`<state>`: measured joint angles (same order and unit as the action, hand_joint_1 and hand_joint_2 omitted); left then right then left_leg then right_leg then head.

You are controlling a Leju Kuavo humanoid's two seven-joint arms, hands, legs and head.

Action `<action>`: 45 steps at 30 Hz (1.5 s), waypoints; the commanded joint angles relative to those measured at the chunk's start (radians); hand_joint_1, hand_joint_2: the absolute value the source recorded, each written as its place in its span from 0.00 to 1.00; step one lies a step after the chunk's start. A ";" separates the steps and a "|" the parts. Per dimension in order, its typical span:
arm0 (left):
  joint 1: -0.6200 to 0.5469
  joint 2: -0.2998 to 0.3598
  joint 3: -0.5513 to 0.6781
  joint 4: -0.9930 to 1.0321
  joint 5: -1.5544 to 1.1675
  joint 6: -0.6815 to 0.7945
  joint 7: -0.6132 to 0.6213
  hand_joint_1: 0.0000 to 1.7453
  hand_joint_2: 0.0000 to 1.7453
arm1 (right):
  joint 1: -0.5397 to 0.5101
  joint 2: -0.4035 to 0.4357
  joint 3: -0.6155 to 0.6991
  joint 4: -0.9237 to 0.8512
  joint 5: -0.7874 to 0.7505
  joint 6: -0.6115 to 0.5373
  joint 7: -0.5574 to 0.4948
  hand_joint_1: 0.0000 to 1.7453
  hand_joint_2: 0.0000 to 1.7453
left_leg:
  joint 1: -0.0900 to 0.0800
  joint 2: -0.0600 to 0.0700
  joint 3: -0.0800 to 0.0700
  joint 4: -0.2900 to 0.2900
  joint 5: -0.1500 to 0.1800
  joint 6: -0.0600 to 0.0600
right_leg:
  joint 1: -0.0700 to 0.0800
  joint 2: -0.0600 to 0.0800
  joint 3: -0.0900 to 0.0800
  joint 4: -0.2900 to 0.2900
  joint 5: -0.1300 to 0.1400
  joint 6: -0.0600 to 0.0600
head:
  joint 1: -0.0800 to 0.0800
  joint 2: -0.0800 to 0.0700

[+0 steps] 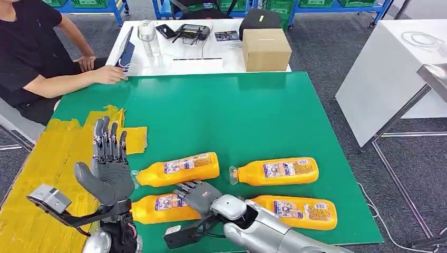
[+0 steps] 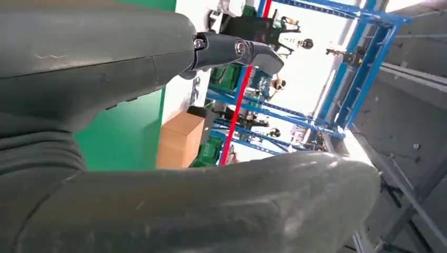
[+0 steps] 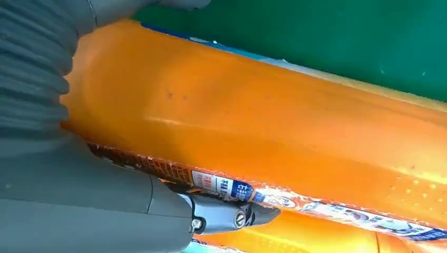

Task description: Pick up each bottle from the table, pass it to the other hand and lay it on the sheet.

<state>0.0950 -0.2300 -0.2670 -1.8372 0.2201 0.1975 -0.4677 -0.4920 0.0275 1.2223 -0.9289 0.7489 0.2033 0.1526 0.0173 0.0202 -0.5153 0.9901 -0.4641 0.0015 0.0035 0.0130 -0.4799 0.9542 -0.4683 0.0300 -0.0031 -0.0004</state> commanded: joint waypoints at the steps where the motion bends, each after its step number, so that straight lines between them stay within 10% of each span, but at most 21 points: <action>1: 0.003 -0.021 0.069 0.021 -0.027 0.191 -0.046 0.00 0.00 | 0.086 -0.036 0.064 0.135 -0.038 0.006 0.006 1.00 1.00 | 0.000 -0.004 -0.008 0.001 0.002 0.000 | 0.000 -0.004 -0.007 0.000 0.002 -0.001 | 0.000 0.000; 22: 0.051 0.004 0.195 0.018 -0.049 0.426 -0.127 0.00 0.00 | 0.152 -0.112 -0.128 -0.066 -0.267 -0.089 0.124 1.00 1.00 | 0.000 -0.004 0.001 0.001 -0.004 0.000 | 0.001 -0.003 0.003 0.001 -0.006 0.000 | 0.000 0.000; 45: 0.095 0.019 0.150 0.010 0.080 0.345 -0.105 0.00 0.00 | 0.517 -0.141 -0.472 -0.615 -0.541 -0.356 -0.140 1.00 1.00 | -0.004 -0.013 -0.020 0.001 -0.005 0.002 | -0.003 -0.012 -0.003 0.001 -0.008 0.002 | 0.000 0.000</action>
<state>0.2044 -0.2449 -0.0904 -1.8662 0.2858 0.5619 -0.5878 -0.0256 -0.0973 0.8232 -1.4486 0.2186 -0.1404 0.0350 0.0146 0.0088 -0.5348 0.9911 -0.4692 0.0025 0.0016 0.0029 -0.4832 0.9548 -0.4755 0.0321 -0.0034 -0.0004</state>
